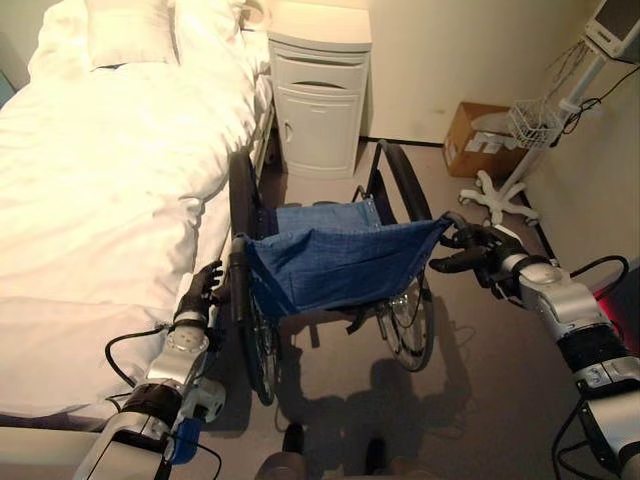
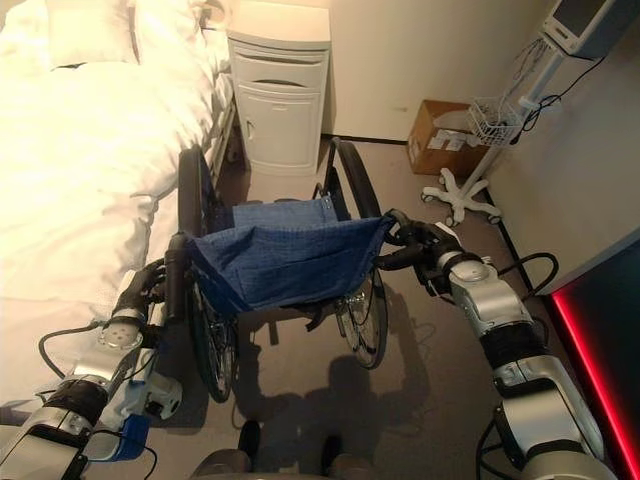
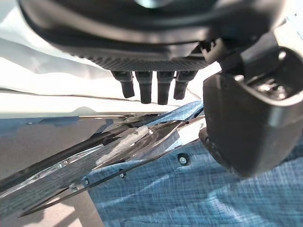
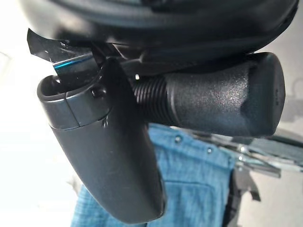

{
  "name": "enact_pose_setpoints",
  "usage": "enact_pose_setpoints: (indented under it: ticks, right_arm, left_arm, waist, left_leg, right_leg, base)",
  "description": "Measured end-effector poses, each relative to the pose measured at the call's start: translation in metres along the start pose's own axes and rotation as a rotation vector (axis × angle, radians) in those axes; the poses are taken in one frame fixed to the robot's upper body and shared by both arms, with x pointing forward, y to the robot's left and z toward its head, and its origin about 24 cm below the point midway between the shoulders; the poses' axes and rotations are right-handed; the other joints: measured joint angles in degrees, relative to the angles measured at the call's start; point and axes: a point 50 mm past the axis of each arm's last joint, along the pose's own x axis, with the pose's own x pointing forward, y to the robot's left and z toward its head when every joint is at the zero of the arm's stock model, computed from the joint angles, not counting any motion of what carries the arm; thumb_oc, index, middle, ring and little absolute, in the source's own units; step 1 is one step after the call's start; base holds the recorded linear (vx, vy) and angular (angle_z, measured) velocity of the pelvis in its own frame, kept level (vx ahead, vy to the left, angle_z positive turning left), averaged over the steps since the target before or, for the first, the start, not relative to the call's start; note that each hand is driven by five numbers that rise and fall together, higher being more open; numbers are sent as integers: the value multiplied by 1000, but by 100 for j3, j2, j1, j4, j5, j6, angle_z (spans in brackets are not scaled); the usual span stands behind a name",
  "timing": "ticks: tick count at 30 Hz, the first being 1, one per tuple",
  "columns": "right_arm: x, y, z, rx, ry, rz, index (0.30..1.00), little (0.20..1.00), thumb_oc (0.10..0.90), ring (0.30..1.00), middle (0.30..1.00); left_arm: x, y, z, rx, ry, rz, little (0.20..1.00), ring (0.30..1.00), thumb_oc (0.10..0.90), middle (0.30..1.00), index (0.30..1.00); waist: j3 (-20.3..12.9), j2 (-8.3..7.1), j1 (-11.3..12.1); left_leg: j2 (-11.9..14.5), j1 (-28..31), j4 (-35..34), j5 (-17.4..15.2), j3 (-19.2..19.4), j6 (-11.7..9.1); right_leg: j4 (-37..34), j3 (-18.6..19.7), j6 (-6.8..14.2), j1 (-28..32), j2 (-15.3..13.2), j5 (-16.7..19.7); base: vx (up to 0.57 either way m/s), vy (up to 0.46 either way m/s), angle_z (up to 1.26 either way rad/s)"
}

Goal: Push the wheelchair next to the bed

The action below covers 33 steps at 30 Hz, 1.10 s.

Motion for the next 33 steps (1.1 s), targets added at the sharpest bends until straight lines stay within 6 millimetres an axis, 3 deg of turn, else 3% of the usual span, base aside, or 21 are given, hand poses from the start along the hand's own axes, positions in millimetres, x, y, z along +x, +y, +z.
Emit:
enact_pose_setpoints:
  ticks: [8,14,22,30,33]
  right_arm:
    - [-5,-11,-1,102,12,60,900,900,800,900,900]
    - [-10,-27,0,218,-20,52,900,900,800,900,900]
    - [-25,-48,-25,462,-65,29,900,900,800,900,900]
    - [-36,-58,-45,678,-94,62,900,900,800,900,900]
    - [-46,-69,-65,714,-86,0,900,900,800,900,900]
  left_arm:
    - [-1,8,-4,-84,-13,-10,900,900,800,900,900]
    - [-5,16,-11,-240,-28,3,900,900,800,900,900]
    - [-22,35,-40,-358,-17,89,900,900,800,900,900]
    - [-37,27,-78,-383,105,54,900,900,800,900,900]
    - [-45,16,-88,-434,121,56,900,900,800,900,900]
  waist:
    - [1,5,46]
    - [1,4,65]
    - [1,3,44]
    - [2,-3,-19]
    - [2,-7,-19]
  left_leg:
    - [-12,129,-133,1,10,0]
    - [-24,137,-175,1,20,0]
    - [-29,187,-200,-3,197,2]
    - [-28,192,-201,-12,295,13]
    - [-28,191,-201,-14,313,16]
  right_leg:
    - [-81,-2,12,97,4,5]
    - [-180,-9,30,132,16,20]
    - [-277,-26,43,224,25,28]
    - [-276,21,46,202,15,28]
    - [-275,24,46,199,19,28]
  base:
    - [0,0,0]
    - [8,-17,0]
    - [-5,-14,0]
    - [-2,-4,-2]
    - [0,0,0]
